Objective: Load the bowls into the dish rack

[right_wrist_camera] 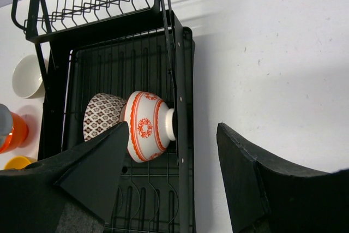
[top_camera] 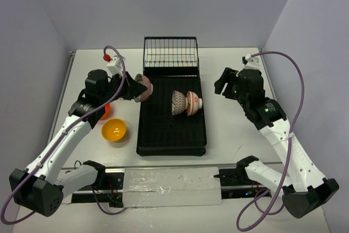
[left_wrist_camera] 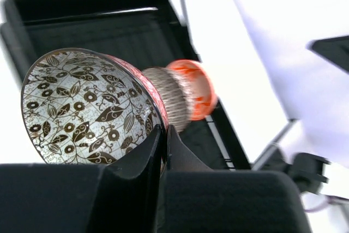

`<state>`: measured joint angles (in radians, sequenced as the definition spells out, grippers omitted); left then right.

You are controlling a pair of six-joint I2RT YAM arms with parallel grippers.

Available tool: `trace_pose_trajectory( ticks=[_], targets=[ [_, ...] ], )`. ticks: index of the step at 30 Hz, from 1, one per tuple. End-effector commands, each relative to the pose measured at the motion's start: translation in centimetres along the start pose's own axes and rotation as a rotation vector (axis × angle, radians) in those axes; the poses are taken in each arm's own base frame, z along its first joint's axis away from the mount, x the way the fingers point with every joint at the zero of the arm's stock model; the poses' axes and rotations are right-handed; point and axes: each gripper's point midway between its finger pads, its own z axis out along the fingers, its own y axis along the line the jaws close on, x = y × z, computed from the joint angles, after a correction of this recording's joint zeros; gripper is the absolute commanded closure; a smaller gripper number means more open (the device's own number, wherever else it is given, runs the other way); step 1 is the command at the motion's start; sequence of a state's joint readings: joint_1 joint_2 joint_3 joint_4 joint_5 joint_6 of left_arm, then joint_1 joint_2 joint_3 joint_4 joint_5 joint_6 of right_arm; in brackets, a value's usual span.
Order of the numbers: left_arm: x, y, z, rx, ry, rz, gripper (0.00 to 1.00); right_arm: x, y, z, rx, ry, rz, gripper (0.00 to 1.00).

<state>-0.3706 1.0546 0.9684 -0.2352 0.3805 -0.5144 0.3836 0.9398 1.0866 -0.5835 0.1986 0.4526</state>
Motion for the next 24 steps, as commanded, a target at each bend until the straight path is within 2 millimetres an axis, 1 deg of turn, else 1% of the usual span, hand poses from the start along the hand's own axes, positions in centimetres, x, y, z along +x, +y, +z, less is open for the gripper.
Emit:
trace_pose_trajectory(
  ticks=[1,4,5,6,8,9,14,16,18,24],
  targets=[
    [-1.8,-4.7,-0.3,0.22,-0.082,-0.018,1.0,-0.7,0.2,-0.1,-0.004,-0.035,-0.004,0.27],
    [-0.9,-4.8,0.2,0.244,-0.076,-0.053,1.0,-0.7,0.2,0.0,-0.004,-0.034,-0.005,0.27],
    [-0.9,-4.8,0.3,0.254,-0.087,-0.055,1.0,-0.7,0.2,0.0,-0.004,-0.035,-0.005,0.27],
    [-0.1,-4.6,0.7,0.252,-0.072,-0.08,1.0,-0.6,0.2,0.0,-0.003,-0.033,-0.006,0.27],
    [0.1,-5.0,0.9,0.277,-0.078,-0.089,1.0,-0.6,0.2,0.0,-0.002,-0.033,-0.004,0.27],
    [0.6,-5.2,1.1,0.282,-0.068,-0.098,1.0,-0.6,0.2,0.1,-0.003,-0.033,-0.006,0.27],
    [1.3,-5.3,2.0,0.294,-0.072,-0.125,1.0,-0.6,0.2,0.0,-0.003,-0.033,-0.005,0.27],
    [2.1,-5.5,2.4,0.298,-0.061,-0.137,1.0,-0.6,0.2,0.1,-0.003,-0.033,-0.006,0.27],
    [2.7,-5.4,2.8,0.291,-0.051,-0.142,1.0,-0.5,0.2,0.0,-0.001,-0.03,-0.009,0.27],
    [4.3,-4.1,3.9,0.256,-0.038,-0.166,1.0,-0.4,0.3,0.1,-0.003,-0.027,-0.011,0.27]
  ],
)
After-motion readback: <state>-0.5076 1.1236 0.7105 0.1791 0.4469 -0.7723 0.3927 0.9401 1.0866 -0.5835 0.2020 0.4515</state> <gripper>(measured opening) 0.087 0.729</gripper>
